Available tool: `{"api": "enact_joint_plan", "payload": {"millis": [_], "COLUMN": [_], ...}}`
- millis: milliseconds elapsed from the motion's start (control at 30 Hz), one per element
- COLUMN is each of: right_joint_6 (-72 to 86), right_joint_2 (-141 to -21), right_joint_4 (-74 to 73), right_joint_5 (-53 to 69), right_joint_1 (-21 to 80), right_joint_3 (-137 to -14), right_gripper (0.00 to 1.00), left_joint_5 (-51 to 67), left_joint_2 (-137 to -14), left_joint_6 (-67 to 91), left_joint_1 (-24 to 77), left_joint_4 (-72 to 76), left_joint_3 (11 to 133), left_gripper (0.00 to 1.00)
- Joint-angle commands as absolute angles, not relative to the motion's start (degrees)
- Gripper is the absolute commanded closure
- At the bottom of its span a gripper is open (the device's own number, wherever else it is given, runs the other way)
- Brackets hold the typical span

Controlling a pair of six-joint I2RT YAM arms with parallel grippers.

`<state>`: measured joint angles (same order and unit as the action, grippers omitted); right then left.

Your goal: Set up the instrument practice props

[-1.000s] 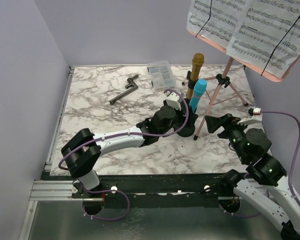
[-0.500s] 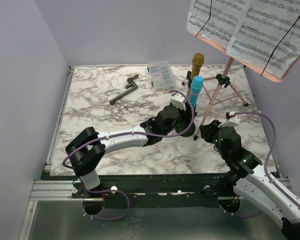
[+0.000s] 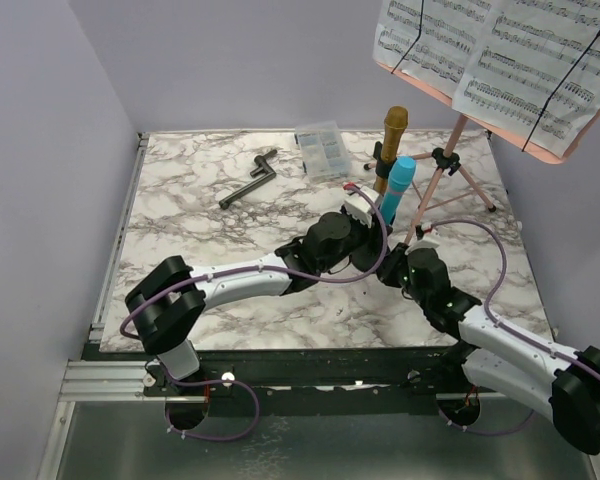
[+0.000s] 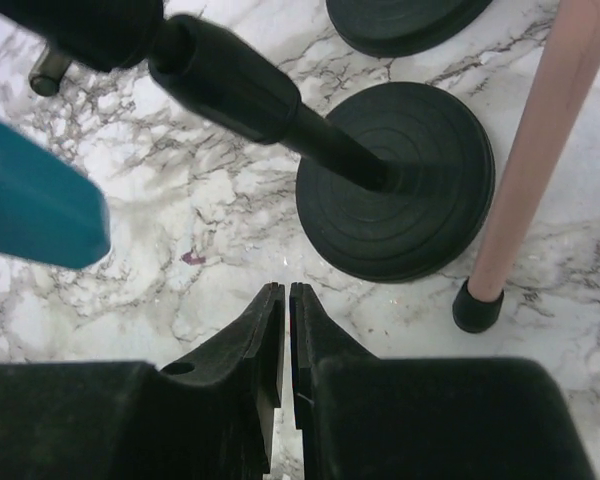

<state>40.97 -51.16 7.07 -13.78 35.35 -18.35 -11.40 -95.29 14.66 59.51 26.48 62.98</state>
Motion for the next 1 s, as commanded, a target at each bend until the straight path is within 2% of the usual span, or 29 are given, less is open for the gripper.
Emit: {"api": "enact_joint_plan", "payload": {"millis": [0, 233, 433, 533, 833, 967], "right_joint_6": [41.7, 43.2, 43.8, 43.8, 44.5, 44.3], "right_joint_2": [-54.4, -59.1, -66.2, -68.9, -72.8, -75.1], "right_joint_4": [16.6, 21.8, 26.1, 27.2, 29.8, 30.1], "right_joint_5": [-10.1, -6.3, -3.4, -2.0, -1.8, -1.9], "right_joint_1": [33.1, 29.8, 29.3, 29.3, 29.3, 29.3], "right_joint_3": [-17.4, -15.0, -15.3, -16.0, -15.0, -15.2], "right_gripper": [0.85, 0.87, 0.93, 0.96, 0.98, 0.97], "left_joint_5": [-7.0, -3.4, -2.4, -1.5, 0.0, -0.1], "left_joint_2": [-90.4, -87.9, -88.8, -88.3, -84.6, -83.8], "left_joint_6": [8.3, 6.3, 7.6, 7.8, 5.9, 5.2], "left_joint_1": [59.7, 59.7, 59.7, 59.7, 59.7, 59.7], "left_joint_4": [32.0, 32.2, 33.1, 35.1, 51.7, 53.0], "left_joint_3": [61.0, 61.5, 61.9, 60.9, 50.3, 48.9], "left_gripper": [0.76, 0.76, 0.76, 0.81, 0.85, 0.86]}}
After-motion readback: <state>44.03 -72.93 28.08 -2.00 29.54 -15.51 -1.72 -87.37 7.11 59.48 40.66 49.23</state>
